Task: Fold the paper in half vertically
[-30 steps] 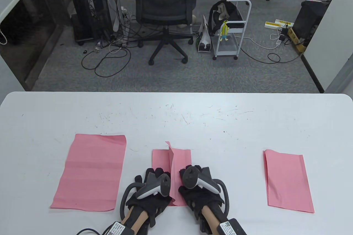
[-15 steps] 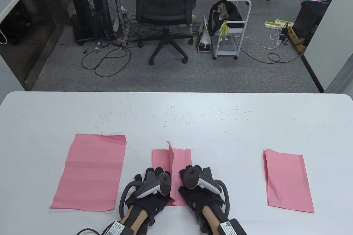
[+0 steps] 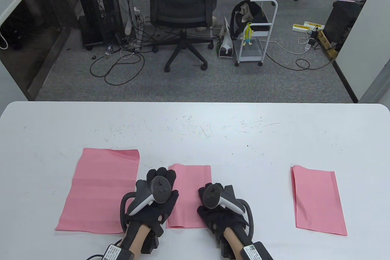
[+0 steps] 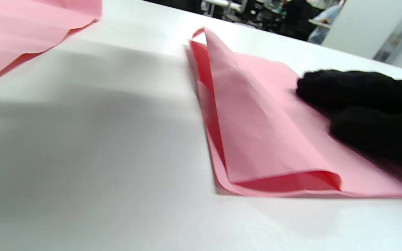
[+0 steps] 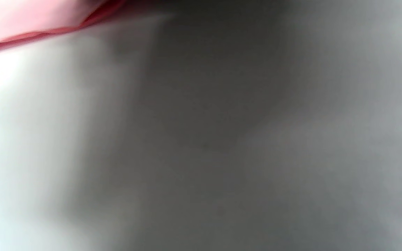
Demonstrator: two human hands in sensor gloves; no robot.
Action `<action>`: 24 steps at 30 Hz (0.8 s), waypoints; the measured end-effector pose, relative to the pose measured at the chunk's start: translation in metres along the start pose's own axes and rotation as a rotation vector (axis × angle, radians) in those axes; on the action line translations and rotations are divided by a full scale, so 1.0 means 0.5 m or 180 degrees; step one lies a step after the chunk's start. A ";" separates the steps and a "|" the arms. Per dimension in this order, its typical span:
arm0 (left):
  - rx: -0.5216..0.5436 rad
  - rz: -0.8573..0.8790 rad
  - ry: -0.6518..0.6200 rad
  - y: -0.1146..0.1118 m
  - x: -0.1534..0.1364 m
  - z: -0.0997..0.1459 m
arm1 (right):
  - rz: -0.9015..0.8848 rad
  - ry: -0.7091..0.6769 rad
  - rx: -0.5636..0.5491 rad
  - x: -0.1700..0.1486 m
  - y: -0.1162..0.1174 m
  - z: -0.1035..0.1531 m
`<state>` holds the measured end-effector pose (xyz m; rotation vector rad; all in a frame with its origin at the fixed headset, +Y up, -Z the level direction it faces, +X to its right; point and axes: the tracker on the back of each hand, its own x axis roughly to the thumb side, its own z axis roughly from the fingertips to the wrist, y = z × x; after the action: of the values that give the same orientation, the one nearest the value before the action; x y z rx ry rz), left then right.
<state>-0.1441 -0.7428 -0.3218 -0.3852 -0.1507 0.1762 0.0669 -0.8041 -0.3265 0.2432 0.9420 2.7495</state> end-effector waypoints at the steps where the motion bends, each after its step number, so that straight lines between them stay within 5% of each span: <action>1: -0.0032 -0.0064 -0.0031 -0.006 0.011 -0.001 | 0.0000 0.0000 0.0000 0.000 0.000 0.000; 14: -0.0755 -0.0642 0.0092 -0.129 0.031 -0.052 | -0.0006 -0.0004 0.0005 -0.001 0.000 0.000; 24: -0.0811 -0.0578 0.0042 -0.136 0.027 -0.052 | -0.0006 -0.0006 0.0002 -0.002 0.001 0.000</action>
<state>-0.1166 -0.8112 -0.3179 -0.6233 -0.1951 -0.0256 0.0677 -0.8046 -0.3264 0.2448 0.9422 2.7468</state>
